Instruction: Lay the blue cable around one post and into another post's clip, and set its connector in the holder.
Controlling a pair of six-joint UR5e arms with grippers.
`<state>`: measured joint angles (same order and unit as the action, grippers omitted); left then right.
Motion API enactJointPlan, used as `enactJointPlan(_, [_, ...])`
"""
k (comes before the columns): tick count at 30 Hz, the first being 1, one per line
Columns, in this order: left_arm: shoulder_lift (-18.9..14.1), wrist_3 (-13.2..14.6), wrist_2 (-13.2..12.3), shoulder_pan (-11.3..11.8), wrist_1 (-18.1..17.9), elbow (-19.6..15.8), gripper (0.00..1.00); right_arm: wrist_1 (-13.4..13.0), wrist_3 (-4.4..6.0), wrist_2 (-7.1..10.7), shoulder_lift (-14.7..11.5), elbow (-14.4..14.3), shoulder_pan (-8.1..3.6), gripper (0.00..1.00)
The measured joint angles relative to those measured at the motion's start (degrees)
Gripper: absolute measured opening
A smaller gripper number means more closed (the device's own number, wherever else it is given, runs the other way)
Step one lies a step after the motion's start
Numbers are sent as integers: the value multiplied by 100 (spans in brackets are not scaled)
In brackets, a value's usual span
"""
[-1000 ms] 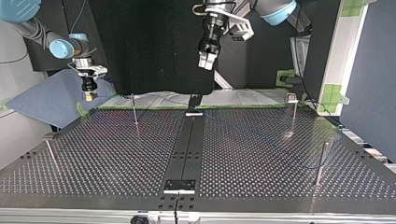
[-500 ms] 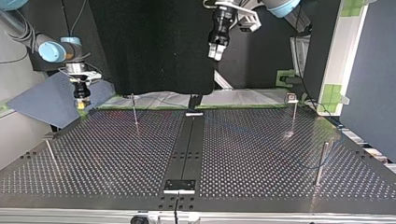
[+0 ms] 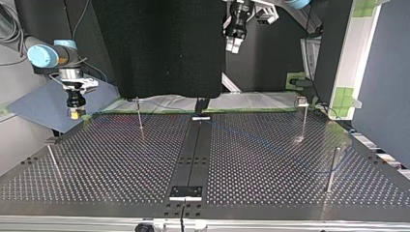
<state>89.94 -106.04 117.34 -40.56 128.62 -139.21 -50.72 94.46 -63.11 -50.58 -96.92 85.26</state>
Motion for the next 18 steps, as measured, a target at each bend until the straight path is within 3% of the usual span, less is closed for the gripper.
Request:
enactJointPlan(9, [14, 4, -24, 35, -28, -335, 100, 305, 96, -133, -427, 1, 0, 0])
enactJointPlan(18, [17, 11, -77, 95, -37, -352, 100, 333, 126, -187, -902, 2, -8, 0])
